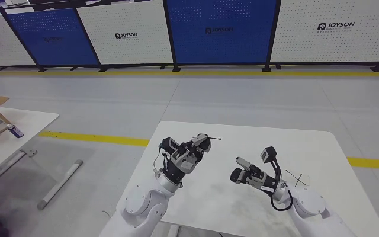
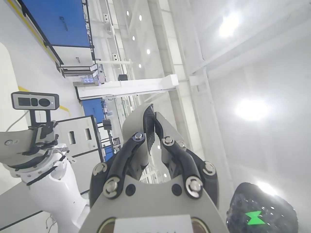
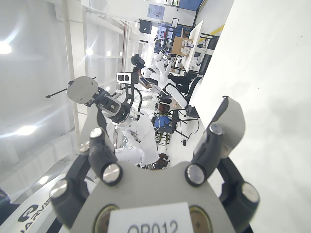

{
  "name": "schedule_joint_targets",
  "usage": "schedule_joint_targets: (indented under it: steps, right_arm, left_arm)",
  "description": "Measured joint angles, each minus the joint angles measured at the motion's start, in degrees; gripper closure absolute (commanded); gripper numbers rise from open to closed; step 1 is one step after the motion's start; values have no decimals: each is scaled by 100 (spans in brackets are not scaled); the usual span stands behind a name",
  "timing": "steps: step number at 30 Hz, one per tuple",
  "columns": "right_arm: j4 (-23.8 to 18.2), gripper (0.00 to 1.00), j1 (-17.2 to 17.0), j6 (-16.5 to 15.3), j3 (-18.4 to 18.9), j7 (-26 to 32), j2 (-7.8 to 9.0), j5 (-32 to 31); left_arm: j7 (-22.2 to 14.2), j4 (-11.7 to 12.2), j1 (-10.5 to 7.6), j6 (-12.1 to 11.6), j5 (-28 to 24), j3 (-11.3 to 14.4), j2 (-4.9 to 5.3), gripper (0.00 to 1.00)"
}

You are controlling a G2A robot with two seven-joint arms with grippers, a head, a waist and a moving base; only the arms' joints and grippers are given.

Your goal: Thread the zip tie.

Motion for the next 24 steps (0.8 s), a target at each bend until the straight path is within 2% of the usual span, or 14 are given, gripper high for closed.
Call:
schedule_joint_targets:
  steps: [2, 5, 7, 11, 14, 17, 24]
  right_arm:
    - [0, 0, 0, 0, 0, 0, 0, 0]
    - [0, 0, 0, 0, 0, 0, 0, 0]
    - [0, 0, 0, 0, 0, 0, 0, 0]
    - [0, 0, 0, 0, 0, 0, 0, 0]
    - [0, 0, 0, 0, 0, 0, 0, 0]
    - [0, 0, 0, 0, 0, 0, 0, 0]
    - [0, 0, 0, 0, 0, 0, 0, 0]
  left_arm:
    - [28, -27, -4, 205, 61, 17, 3, 100]
    - [-52, 27, 26, 634, 206, -25, 30, 100]
    - [-195, 63, 89, 900, 326, -79, 58, 100]
    - [-417, 127, 266, 1238, 535, -113, 99, 100]
    - [-591, 197, 382, 1363, 674, -43, 118, 100]
    - [-621, 282, 464, 1369, 857, 77, 124, 100]
    - [-588, 291, 477, 1327, 888, 120, 119, 100]
